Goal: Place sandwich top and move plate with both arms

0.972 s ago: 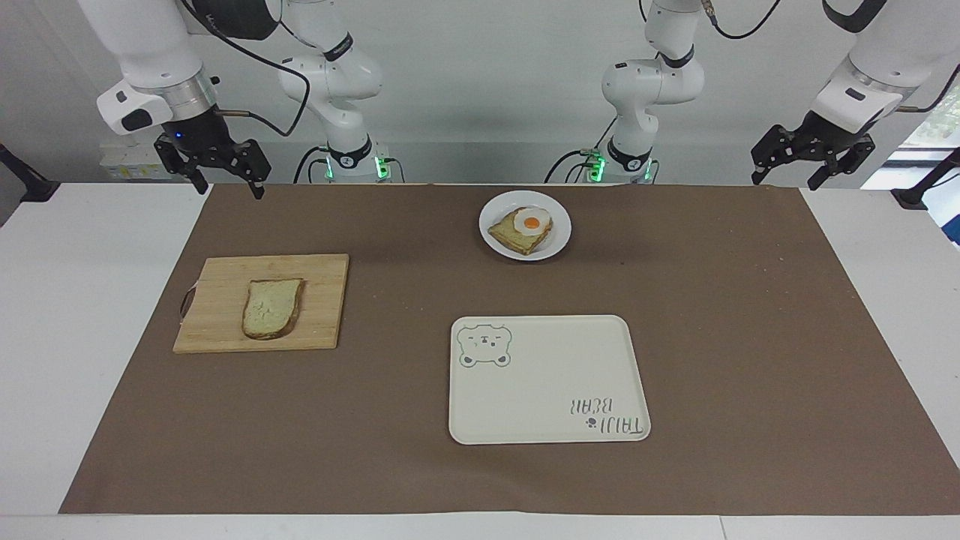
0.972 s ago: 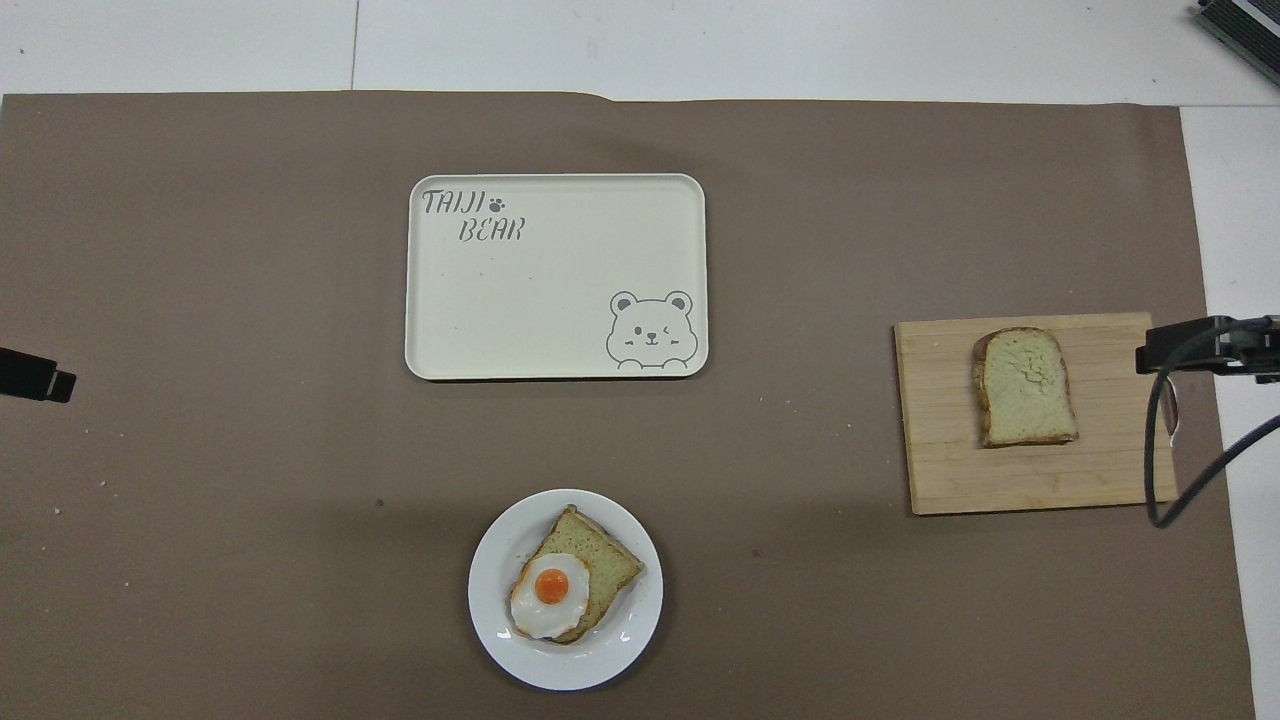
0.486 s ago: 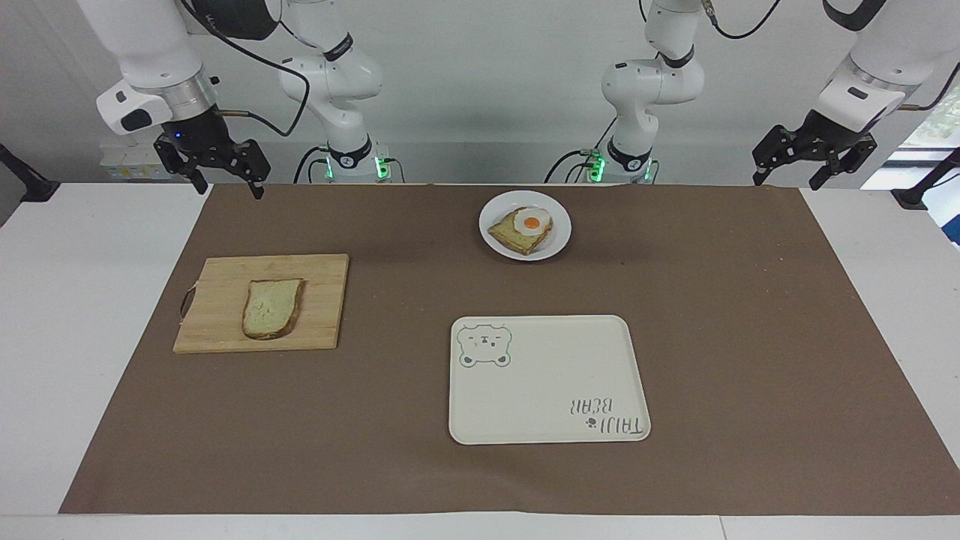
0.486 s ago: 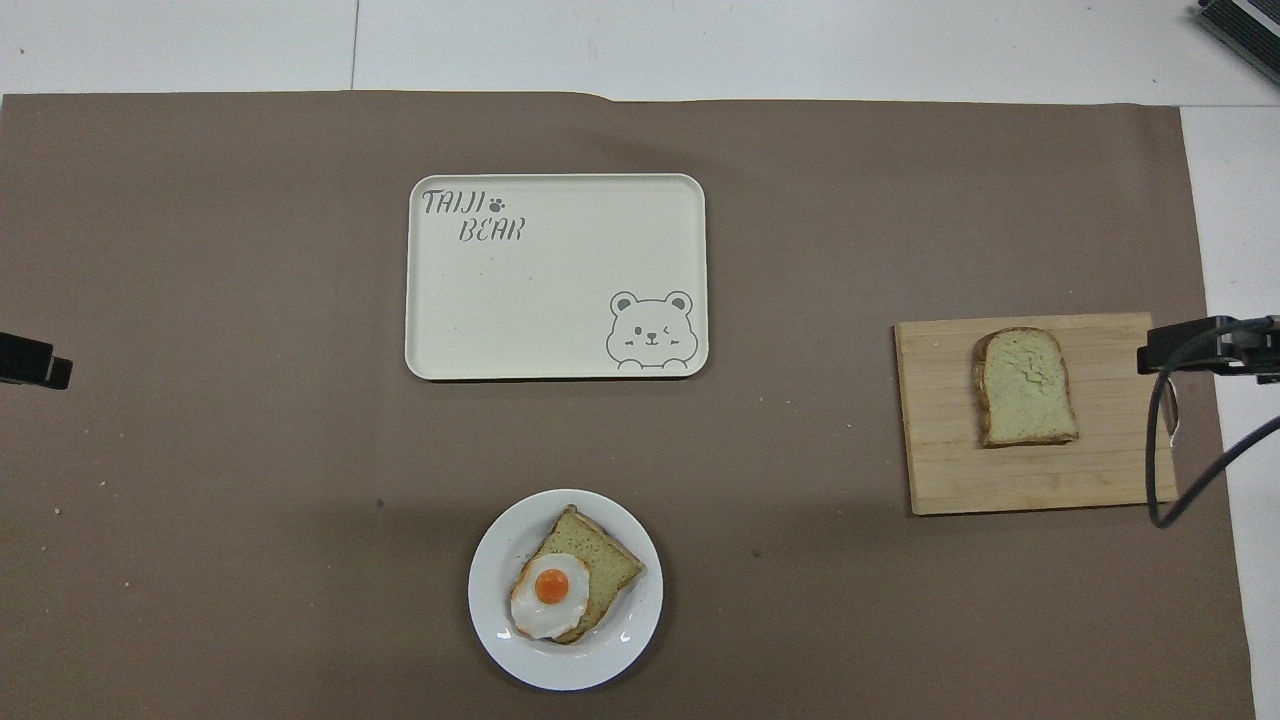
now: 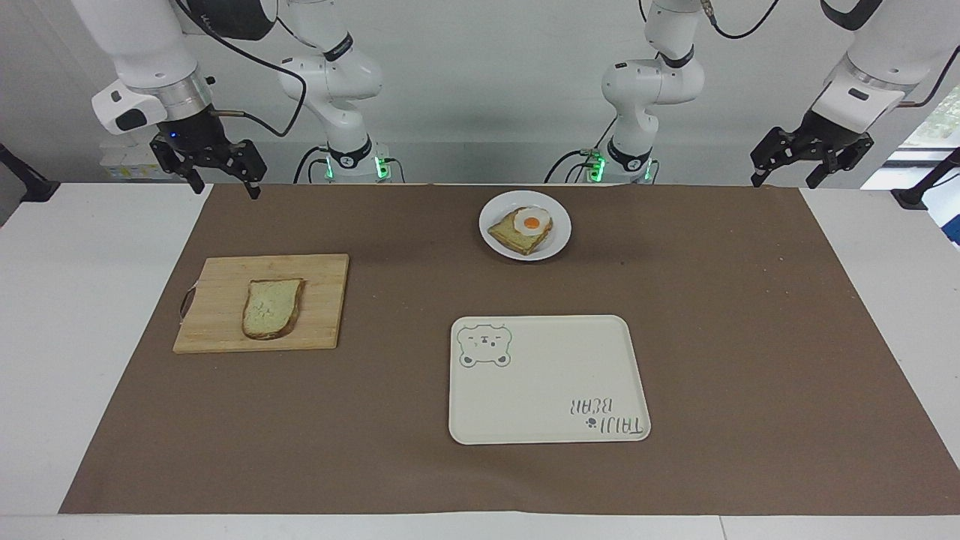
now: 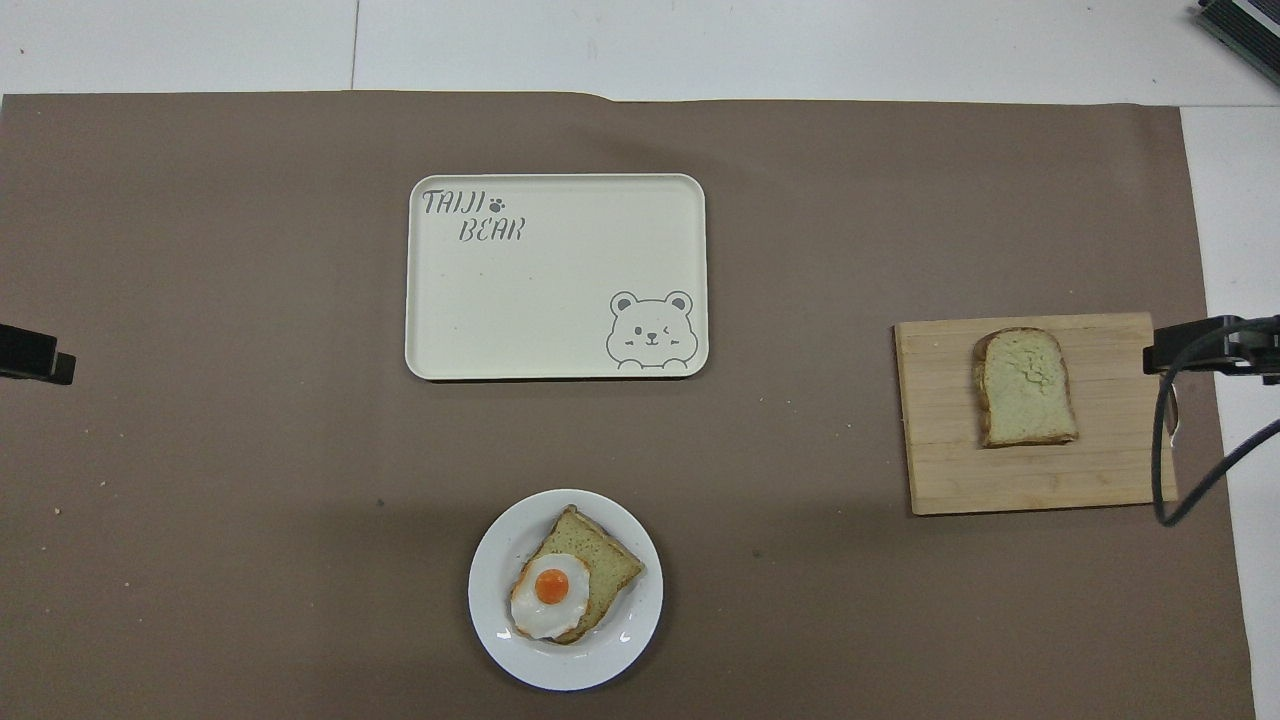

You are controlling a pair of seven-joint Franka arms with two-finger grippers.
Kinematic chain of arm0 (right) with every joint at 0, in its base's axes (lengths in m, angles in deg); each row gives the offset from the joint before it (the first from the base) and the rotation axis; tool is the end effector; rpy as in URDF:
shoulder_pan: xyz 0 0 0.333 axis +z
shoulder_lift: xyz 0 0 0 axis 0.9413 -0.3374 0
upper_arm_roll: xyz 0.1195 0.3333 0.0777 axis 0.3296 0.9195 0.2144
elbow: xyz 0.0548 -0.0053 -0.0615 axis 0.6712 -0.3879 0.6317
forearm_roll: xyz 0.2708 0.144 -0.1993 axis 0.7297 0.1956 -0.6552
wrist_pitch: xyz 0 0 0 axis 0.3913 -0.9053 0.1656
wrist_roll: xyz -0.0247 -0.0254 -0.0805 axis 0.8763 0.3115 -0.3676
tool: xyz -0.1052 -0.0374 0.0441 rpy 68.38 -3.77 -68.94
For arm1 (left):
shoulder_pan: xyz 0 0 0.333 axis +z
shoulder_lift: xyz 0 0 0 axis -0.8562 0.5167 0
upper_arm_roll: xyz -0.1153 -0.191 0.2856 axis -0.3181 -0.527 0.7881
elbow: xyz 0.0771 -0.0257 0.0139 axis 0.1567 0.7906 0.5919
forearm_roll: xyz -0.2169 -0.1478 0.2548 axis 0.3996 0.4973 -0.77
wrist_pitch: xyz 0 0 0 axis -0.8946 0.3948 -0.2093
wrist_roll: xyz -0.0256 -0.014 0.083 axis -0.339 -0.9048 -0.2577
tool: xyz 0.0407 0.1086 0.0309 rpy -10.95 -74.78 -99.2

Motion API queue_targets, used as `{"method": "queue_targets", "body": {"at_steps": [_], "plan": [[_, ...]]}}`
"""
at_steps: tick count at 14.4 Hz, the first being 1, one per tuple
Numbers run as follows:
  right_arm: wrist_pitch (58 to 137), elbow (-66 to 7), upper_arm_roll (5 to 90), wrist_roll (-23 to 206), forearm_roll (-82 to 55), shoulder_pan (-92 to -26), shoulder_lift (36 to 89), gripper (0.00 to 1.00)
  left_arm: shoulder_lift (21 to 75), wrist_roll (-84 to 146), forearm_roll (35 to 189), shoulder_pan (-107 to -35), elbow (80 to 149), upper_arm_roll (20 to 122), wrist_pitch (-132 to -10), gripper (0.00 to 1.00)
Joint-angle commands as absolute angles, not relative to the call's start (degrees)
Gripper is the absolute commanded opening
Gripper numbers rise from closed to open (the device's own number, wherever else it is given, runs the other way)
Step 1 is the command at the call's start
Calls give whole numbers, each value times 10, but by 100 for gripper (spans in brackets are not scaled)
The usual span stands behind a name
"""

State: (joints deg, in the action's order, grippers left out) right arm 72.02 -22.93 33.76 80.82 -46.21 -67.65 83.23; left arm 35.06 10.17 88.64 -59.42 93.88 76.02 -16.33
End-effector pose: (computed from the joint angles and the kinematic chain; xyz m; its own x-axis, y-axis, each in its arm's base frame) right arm 0.4925 -0.0413 0.6584 0.9929 -0.1183 0.0129 -0.1186 -0.9926 0.0254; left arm 0.4963 0.0097 0.6836 0.9968 -0.0706 -0.0376 -0.0695 -0.9971 0.0297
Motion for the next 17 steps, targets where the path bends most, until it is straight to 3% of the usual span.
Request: {"method": "queue_targets", "body": {"at_steps": [1,17], "plan": [[718,-233,336,810,-451,-689,841,100,347,112,887,-599,938,762,-165,100],[741,-231,344,806,-451,-684,837,100,344,112,887,-599,942,762,-162,100]]}}
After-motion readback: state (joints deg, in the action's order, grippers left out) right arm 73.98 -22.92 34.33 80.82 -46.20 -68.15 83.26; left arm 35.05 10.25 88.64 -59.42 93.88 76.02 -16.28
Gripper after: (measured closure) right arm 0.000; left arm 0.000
